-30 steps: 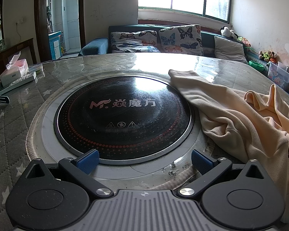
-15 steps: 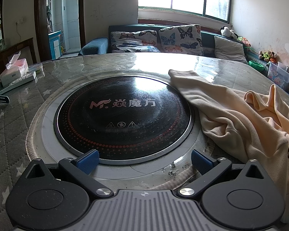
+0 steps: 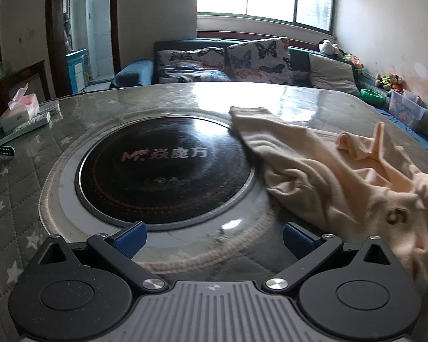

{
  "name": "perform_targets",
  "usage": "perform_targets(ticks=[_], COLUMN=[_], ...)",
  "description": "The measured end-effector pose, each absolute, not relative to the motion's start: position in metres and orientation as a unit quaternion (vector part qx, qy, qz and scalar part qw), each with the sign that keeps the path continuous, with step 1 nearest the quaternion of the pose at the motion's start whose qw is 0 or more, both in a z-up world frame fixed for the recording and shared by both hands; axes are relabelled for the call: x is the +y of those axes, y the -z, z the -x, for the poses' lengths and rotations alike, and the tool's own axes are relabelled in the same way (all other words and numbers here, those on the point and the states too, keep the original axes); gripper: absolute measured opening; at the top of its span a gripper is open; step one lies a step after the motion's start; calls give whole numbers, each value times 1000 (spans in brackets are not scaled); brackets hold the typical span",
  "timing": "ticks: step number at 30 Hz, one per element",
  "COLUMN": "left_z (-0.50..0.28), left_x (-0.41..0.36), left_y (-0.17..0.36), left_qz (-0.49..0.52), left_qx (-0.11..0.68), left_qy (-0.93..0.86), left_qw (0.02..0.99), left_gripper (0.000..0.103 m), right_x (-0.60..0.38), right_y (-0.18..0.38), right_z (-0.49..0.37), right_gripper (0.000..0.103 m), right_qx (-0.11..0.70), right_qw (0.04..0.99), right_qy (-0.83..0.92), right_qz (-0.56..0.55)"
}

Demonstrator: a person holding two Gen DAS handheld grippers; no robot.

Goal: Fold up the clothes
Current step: 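Move both grippers toward the crumpled cream sweatshirt on the table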

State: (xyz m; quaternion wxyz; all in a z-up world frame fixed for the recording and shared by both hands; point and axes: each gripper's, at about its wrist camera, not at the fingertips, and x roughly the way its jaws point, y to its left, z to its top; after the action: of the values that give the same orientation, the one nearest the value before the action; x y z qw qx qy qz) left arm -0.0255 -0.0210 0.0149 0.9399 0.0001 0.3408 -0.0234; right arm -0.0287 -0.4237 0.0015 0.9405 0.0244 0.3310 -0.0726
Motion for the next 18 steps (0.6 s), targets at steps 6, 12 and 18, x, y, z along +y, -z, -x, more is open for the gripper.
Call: perform_targets(ticks=[6,12,18], left_z=[36,44,53], left_x=[-28,-32,-39], left_y=[-20,-22,-26], left_qz=[-4,1,0], left_qx=[345,357,368], left_qy=[29,32,32], left_qw=[938,934,929], left_gripper=[103,103,103], right_x=[-416,-399,-389], right_y=[-11,-15,-19], right_z=[53,72,87], right_gripper=[103,103,103], right_qx=[328,332,338], right_qw=[944,943,941], right_qy=[42,3,-18], right_qz=[-15,3,2])
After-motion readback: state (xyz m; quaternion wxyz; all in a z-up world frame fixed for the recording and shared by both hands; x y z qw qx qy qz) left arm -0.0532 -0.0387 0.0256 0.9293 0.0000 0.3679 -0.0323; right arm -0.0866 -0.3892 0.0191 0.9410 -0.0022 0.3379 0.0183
